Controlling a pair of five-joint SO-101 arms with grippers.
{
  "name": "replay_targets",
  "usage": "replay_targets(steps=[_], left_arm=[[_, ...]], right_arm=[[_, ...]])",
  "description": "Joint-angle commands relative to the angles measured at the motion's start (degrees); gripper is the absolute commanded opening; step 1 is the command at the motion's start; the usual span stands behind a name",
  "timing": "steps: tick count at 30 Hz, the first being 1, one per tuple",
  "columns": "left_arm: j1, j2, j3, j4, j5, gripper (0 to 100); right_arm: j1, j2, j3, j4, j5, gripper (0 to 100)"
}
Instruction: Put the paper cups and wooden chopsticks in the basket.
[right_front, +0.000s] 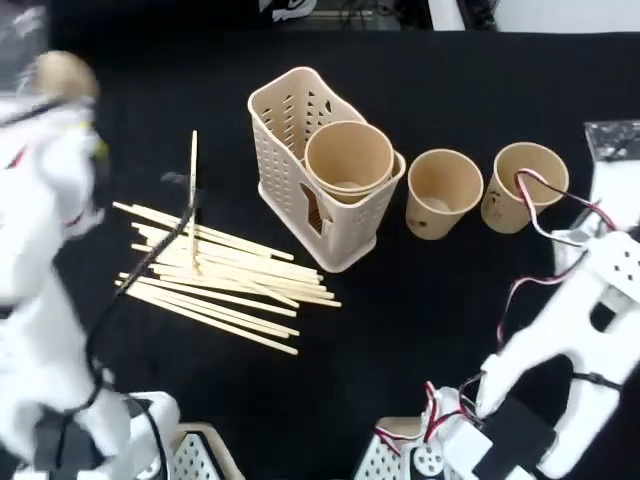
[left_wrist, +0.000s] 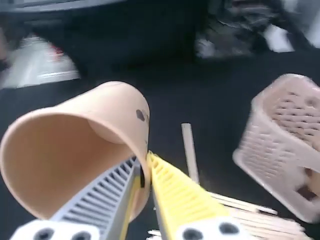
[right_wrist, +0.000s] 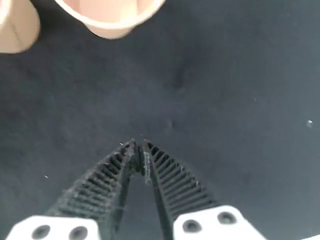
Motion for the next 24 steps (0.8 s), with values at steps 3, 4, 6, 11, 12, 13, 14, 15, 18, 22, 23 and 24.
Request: replay_targets(steps=[3,4,6,11,12,13,14,15,18,22,23,24], left_arm=[[18.2,5.8,-4.5,0.3,-4.9,3],[20.3,6.8,-4.4,0.3,-5.6,3],[23.5,9.4,-4.8,0.2,-7.1,3],[30.9,13.4,-9.5,0.2,-8.8,3],[32.7,13.5,-9.7,0.3,-8.8,3],[34.8,13.5,-9.7,0.3,-8.9,3],[36.3,13.5,-9.7,0.3,-9.0,3],[37.4,13.8,-9.7,0.3,-9.0,3],[38.7,14.2,-7.1,0.3,-8.9,3],[38.8,14.7,-3.2,0.3,-9.0,3],[38.8,14.8,-2.7,0.3,-9.0,3],[38.8,14.8,-2.3,0.3,-9.0,3]], right_arm=[[4.0,-0.5,-2.9,0.2,2.7,1.5],[4.4,-0.5,-3.0,0.1,3.0,1.5],[5.4,-0.5,-3.0,0.0,3.0,1.5],[6.6,-0.5,-2.9,-1.3,3.0,1.5],[6.6,-0.5,-2.9,-1.5,3.0,1.5],[6.6,-0.5,-2.9,-1.5,3.0,1.5],[6.6,-0.5,-2.9,-1.5,3.0,1.5],[6.6,-0.5,-2.9,-1.5,3.0,1.5],[6.6,-0.5,-2.9,-1.5,3.0,1.5],[6.6,-0.5,-2.9,-1.5,3.0,1.5],[6.5,-0.5,-2.9,-1.5,3.0,1.5],[6.5,-0.5,-2.9,-1.5,3.0,1.5]])
